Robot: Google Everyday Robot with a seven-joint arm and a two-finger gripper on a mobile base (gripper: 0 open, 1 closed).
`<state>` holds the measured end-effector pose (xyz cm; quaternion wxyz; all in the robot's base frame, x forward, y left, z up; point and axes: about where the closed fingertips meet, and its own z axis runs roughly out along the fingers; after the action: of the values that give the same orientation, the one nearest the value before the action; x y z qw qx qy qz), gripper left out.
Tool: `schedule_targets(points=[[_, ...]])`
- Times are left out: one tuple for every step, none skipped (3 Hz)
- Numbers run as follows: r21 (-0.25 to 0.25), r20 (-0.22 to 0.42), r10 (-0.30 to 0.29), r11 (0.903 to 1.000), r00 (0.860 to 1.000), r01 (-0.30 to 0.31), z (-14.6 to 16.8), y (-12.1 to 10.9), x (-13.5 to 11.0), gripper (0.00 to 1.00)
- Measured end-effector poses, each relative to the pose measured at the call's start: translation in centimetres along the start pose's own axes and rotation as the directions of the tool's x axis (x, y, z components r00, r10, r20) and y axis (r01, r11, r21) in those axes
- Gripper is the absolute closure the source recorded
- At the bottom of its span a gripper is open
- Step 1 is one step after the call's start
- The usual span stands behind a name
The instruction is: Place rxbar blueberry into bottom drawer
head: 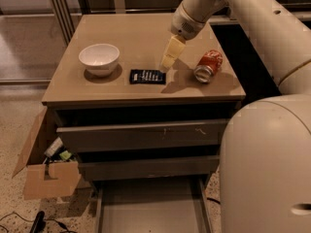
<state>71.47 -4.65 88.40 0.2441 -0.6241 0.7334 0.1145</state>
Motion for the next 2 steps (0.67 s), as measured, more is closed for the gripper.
schedule_targets(points=[[-0.008, 0.011, -0.001, 1.0000, 1.000, 0.002, 0.8, 0.3, -0.3, 0.00], [-0.048, 0.017, 0.018, 0.9987, 1.000, -0.017, 2.7, 1.2, -0.1, 0.00]])
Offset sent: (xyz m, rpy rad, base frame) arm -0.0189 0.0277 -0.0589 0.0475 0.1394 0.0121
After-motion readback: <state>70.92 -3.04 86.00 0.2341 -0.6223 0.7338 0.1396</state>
